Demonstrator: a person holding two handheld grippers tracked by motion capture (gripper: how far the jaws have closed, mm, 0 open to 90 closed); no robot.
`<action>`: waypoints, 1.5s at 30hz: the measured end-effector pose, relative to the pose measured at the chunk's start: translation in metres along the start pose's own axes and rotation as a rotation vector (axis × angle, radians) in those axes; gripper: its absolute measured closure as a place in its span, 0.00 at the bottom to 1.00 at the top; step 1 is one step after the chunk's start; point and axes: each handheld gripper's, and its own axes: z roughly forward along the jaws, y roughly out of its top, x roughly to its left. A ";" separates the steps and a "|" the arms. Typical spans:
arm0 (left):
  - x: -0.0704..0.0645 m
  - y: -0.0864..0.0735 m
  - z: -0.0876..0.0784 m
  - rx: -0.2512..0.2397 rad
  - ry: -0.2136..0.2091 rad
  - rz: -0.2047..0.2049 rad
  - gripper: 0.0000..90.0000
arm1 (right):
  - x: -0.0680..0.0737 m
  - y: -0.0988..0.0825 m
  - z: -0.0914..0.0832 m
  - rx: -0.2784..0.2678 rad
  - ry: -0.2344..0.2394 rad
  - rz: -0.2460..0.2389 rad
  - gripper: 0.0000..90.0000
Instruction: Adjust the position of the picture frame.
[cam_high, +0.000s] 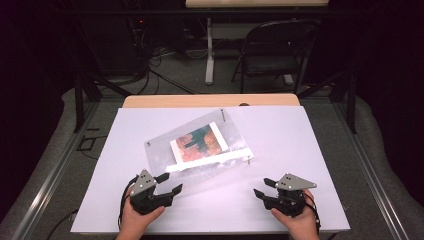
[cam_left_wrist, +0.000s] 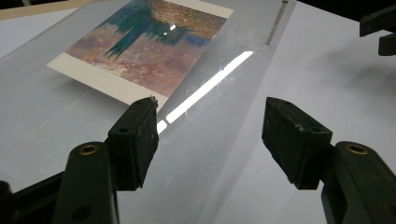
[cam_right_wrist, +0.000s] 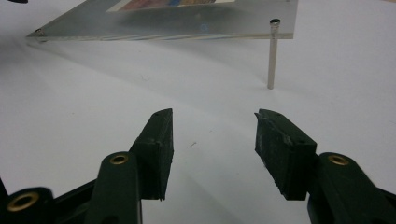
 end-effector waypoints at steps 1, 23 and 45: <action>0.000 0.000 0.001 0.003 -0.007 -0.006 0.40 | 0.000 0.000 0.000 0.000 0.000 0.000 0.52; -0.010 -0.001 0.002 0.005 -0.067 -0.076 0.54 | -0.007 0.007 0.005 -0.012 -0.040 0.005 0.62; -0.015 0.014 0.023 0.069 -0.034 -0.117 1.00 | -0.038 0.024 0.055 0.013 -0.076 0.004 0.67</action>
